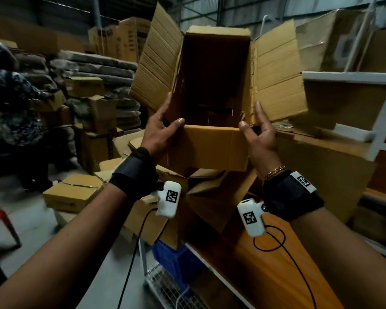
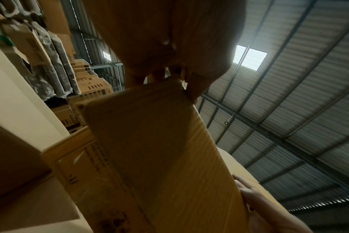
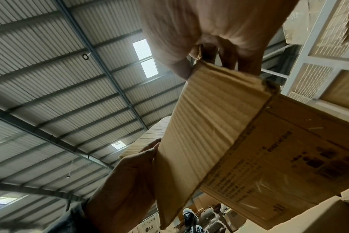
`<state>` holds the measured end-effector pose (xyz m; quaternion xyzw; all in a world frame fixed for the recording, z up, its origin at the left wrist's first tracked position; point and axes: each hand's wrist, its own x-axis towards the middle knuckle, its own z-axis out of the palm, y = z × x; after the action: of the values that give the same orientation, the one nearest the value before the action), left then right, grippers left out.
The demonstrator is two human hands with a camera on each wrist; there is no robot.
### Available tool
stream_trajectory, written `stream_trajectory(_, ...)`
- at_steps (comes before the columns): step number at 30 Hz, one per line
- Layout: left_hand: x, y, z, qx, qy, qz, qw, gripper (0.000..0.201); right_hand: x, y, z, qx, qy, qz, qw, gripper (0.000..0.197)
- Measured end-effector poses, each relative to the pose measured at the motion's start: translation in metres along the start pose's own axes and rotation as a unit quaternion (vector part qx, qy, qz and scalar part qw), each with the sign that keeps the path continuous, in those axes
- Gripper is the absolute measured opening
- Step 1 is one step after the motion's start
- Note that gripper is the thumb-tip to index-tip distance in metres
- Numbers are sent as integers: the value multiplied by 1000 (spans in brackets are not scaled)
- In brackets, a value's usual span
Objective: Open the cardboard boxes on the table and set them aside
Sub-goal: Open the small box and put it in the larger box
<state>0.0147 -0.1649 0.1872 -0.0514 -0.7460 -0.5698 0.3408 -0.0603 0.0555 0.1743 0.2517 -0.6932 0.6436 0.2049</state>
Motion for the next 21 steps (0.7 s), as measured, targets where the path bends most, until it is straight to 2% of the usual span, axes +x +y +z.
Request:
stream_trajectory(8,59,-32,-11,5,-4,-22,1000,70,44,33,40,30,1,47,998,66)
stream_trajectory(13,98,-59,-17,-16,-45,-35,998,70,60,50,58,49,13,105,993,67)
stream_trajectory(21,176,-103,-55,-58,-101,-18,993,69,85,48,111,38,76,131,988,66)
